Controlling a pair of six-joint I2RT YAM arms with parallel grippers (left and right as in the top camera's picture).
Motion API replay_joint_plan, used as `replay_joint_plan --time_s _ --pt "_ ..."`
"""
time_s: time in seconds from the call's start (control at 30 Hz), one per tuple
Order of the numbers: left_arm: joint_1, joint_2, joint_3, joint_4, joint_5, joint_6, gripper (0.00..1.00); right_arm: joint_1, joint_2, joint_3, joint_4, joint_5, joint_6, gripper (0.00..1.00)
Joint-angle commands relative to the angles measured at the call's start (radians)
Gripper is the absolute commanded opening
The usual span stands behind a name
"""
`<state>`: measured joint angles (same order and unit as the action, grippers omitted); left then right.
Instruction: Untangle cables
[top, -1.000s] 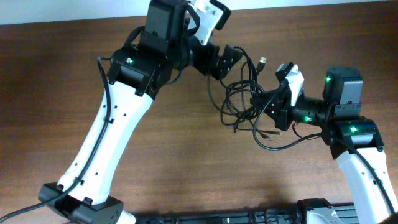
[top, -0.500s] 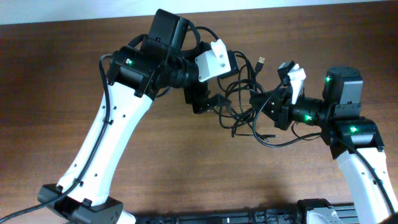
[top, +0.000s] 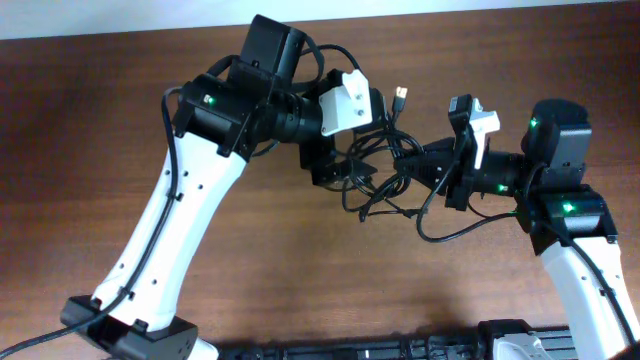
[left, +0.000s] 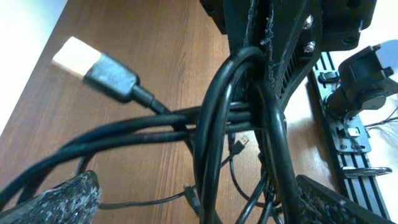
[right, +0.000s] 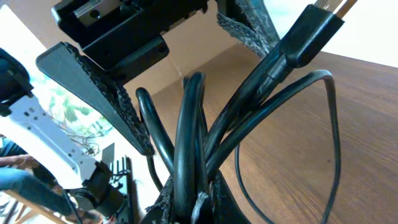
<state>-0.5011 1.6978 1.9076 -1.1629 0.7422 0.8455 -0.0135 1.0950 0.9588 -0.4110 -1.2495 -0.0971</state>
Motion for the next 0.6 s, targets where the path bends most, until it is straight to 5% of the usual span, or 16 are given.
replay_joint_plan --time_s 0.0,0.1,0.13,0.2,0.23,0.43,0.57 --pt "-0.012 -0.028 0.005 0.003 0.029 0.013 0.99 0.000 -0.002 0.008 0.008 -0.062 -0.003 0.04" --pt "-0.013 -0.028 0.005 0.003 0.029 0.013 0.93 0.000 -0.002 0.008 0.009 -0.079 -0.003 0.04" --pt "-0.013 -0.028 0.005 0.003 0.029 0.013 0.77 0.000 -0.002 0.008 0.008 -0.078 -0.003 0.04" --pt "-0.016 -0.028 0.005 0.003 0.029 0.013 0.19 0.000 -0.002 0.008 0.009 -0.078 -0.003 0.04" --pt "-0.018 -0.028 0.005 0.003 0.029 0.013 0.00 0.000 -0.002 0.008 0.009 -0.078 -0.003 0.04" --pt "-0.022 -0.028 0.005 0.003 0.029 0.012 0.00 0.000 -0.002 0.008 0.006 -0.035 0.002 0.09" --pt "-0.022 -0.028 0.005 0.003 0.009 0.013 0.00 0.000 -0.002 0.008 -0.044 0.161 0.033 0.56"
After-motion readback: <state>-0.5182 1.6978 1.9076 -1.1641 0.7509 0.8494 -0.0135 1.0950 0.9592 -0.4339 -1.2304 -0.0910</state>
